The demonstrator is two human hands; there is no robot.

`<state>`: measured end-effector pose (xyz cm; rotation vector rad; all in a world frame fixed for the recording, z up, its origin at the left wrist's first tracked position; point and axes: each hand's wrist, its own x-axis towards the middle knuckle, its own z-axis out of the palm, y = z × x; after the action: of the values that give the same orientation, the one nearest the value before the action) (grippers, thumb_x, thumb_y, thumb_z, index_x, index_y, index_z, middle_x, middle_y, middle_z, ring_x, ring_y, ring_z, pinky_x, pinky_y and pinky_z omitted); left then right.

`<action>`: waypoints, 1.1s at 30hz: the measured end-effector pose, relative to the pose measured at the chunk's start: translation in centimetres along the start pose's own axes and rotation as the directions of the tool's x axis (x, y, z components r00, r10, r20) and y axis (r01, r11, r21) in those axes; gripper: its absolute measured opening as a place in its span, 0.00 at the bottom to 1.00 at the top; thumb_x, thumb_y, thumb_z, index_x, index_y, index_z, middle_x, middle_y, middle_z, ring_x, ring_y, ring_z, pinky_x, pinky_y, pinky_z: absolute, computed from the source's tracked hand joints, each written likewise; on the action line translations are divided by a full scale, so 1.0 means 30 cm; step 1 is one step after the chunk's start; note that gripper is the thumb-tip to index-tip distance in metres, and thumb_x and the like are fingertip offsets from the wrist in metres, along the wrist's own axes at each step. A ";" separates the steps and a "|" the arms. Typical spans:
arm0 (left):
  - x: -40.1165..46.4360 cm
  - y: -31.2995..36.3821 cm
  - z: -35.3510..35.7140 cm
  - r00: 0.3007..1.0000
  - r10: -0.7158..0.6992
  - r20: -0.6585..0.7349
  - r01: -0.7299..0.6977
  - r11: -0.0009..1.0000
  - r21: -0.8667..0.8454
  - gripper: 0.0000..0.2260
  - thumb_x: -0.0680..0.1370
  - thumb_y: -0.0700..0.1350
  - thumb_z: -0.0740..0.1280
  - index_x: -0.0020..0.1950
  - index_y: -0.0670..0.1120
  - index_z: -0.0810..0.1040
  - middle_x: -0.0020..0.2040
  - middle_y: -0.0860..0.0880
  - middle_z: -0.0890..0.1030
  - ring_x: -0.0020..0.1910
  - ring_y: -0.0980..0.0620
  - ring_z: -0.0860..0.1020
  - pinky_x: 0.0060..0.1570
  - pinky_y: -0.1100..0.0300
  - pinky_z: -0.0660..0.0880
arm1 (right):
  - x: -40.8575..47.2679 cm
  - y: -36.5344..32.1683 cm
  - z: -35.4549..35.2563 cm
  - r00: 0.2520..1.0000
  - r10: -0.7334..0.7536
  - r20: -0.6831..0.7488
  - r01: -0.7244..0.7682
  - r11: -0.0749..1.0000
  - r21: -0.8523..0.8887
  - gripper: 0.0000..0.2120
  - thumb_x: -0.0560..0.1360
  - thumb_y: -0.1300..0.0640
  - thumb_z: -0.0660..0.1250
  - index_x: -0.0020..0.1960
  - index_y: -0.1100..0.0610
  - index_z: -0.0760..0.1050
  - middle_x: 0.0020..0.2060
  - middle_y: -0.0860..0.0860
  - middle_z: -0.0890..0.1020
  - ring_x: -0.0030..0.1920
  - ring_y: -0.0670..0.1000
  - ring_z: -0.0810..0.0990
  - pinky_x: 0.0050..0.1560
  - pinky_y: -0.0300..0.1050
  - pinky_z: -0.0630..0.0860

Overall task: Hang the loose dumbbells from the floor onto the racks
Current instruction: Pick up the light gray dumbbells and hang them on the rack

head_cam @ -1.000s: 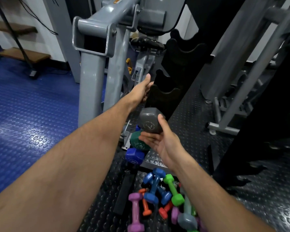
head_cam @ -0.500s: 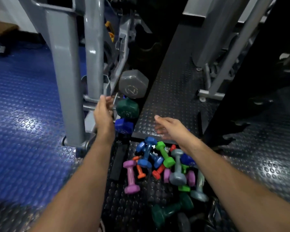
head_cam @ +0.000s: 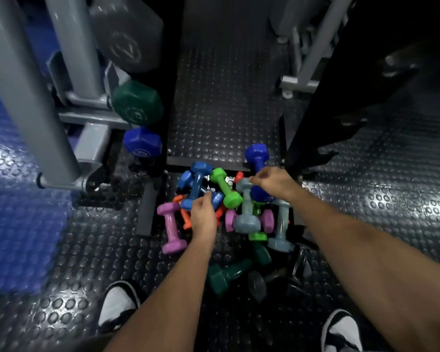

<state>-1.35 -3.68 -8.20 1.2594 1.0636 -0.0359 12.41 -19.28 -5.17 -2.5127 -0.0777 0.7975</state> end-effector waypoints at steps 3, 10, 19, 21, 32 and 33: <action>0.035 -0.078 0.072 0.991 -0.118 0.065 0.120 0.993 -0.015 0.14 0.82 0.57 0.63 0.48 0.49 0.80 0.44 0.48 0.81 0.44 0.47 0.77 0.47 0.52 0.71 | 0.079 0.026 0.022 0.997 -0.074 -0.007 0.073 0.989 -0.125 0.15 0.78 0.44 0.70 0.57 0.54 0.83 0.53 0.54 0.84 0.56 0.54 0.81 0.53 0.42 0.70; 0.085 -0.147 0.168 0.973 -0.210 0.096 0.189 0.964 0.187 0.23 0.79 0.63 0.67 0.52 0.42 0.81 0.51 0.43 0.82 0.48 0.43 0.78 0.50 0.51 0.76 | 0.234 0.021 0.087 0.984 -0.165 0.064 0.177 0.942 -0.286 0.13 0.78 0.49 0.68 0.55 0.57 0.82 0.49 0.55 0.84 0.52 0.57 0.83 0.54 0.49 0.79; 0.080 -0.232 0.212 0.839 -0.454 0.301 0.374 0.882 0.287 0.39 0.72 0.66 0.73 0.75 0.44 0.70 0.60 0.45 0.76 0.58 0.40 0.79 0.58 0.47 0.79 | 0.352 0.046 0.184 0.960 -0.144 0.241 0.264 0.755 -0.600 0.18 0.78 0.52 0.65 0.63 0.60 0.77 0.62 0.60 0.81 0.64 0.61 0.78 0.66 0.55 0.69; 0.092 -0.249 0.233 0.809 -0.482 0.336 0.424 0.875 0.236 0.41 0.73 0.63 0.75 0.77 0.43 0.66 0.67 0.42 0.76 0.62 0.37 0.79 0.62 0.45 0.77 | 0.373 0.056 0.193 0.952 -0.134 0.275 0.291 0.676 -0.677 0.19 0.78 0.48 0.64 0.64 0.58 0.76 0.61 0.57 0.81 0.65 0.58 0.78 0.69 0.58 0.62; 0.091 -0.276 0.253 0.858 -0.429 0.285 0.446 0.895 0.005 0.22 0.75 0.48 0.77 0.65 0.43 0.75 0.50 0.45 0.81 0.58 0.39 0.82 0.50 0.53 0.81 | 0.395 0.065 0.198 0.960 -0.190 0.205 0.279 0.611 -0.741 0.08 0.77 0.51 0.67 0.50 0.56 0.75 0.44 0.52 0.80 0.53 0.56 0.81 0.67 0.58 0.58; 0.087 -0.275 0.255 0.873 -0.413 0.260 0.430 0.903 -0.012 0.25 0.74 0.48 0.78 0.66 0.44 0.74 0.53 0.44 0.82 0.56 0.41 0.83 0.47 0.54 0.81 | 0.394 0.066 0.196 0.963 -0.188 0.192 0.268 0.626 -0.732 0.08 0.76 0.51 0.67 0.51 0.56 0.76 0.45 0.52 0.81 0.54 0.56 0.81 0.67 0.58 0.58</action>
<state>0.31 -11.36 -16.67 0.9095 1.0889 -0.4789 18.74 -16.07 -16.48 -3.1229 -0.9401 0.9029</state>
